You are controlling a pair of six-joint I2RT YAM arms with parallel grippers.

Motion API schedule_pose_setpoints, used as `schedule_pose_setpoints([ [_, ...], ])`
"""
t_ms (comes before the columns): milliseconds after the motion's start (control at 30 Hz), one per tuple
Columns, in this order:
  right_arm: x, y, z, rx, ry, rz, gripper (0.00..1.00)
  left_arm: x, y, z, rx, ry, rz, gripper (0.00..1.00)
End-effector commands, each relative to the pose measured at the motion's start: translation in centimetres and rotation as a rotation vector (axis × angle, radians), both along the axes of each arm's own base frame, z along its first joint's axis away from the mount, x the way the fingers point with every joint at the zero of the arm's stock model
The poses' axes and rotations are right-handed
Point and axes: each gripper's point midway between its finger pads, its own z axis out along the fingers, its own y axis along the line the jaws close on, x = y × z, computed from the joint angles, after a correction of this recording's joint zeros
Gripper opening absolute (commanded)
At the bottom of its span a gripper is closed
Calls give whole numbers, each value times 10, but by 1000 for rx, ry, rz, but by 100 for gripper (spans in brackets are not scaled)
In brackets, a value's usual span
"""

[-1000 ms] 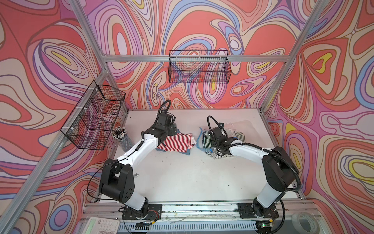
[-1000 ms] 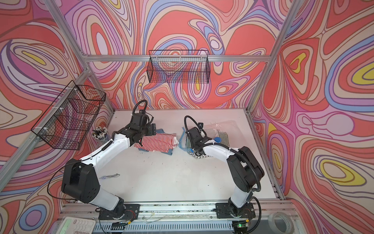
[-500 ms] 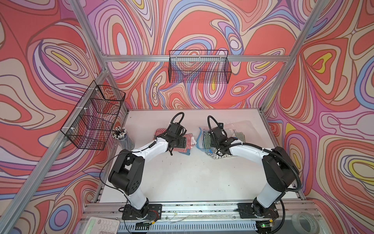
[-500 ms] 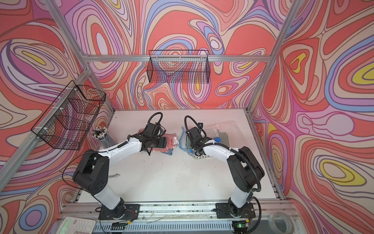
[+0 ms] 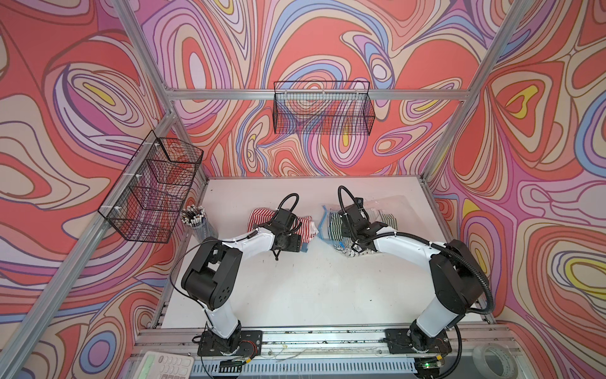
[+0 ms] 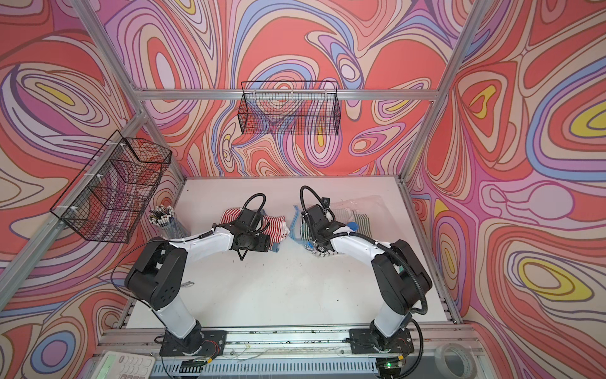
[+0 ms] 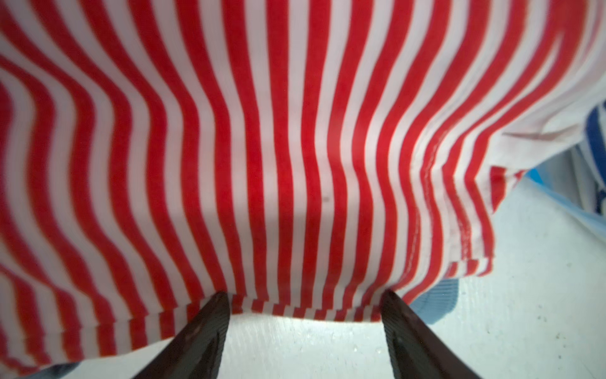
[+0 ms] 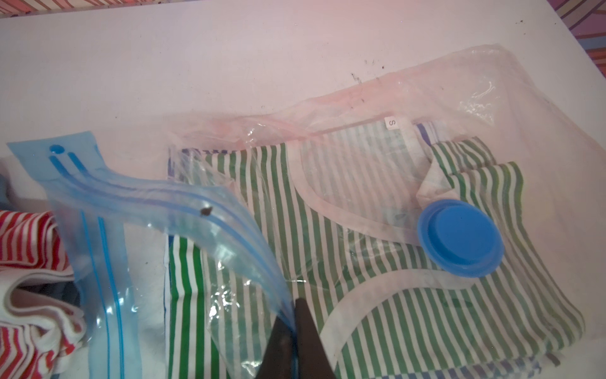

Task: Take the tank top out of the vacuum bag
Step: Place the tank top on the tank top, then take out the tank top from the vacuum bag.

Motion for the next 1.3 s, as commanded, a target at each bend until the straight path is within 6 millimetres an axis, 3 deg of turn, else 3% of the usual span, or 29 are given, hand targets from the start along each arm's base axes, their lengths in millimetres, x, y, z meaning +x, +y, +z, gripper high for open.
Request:
schedule_pose_setpoints([
  [0, -1, -6, 7, 20, -16, -25, 0, -21, 2, -15, 2, 93, -1, 72],
  [167, -2, -6, 11, 28, -27, -25, 0, -38, 9, -12, -11, 109, 15, 63],
  [333, -1, -4, 12, 41, -31, -20, 0, -46, 11, -2, -30, 94, 27, 62],
  [567, -3, -2, 10, 62, -22, -13, 0, -36, -9, 60, -162, -53, 23, 66],
  [733, -7, 6, 7, 129, -16, 0, 0, -21, -42, 106, -390, -168, 20, 70],
  [933, -13, 17, 8, 222, -9, 27, 0, -8, -88, 120, -552, -180, -33, 70],
  [1133, -17, 22, 13, 280, -18, 37, 0, -1, -137, 110, -624, -142, -97, 68],
  [1267, -18, 23, 12, 295, -16, 40, 0, 11, -152, 101, -634, -128, -106, 67],
])
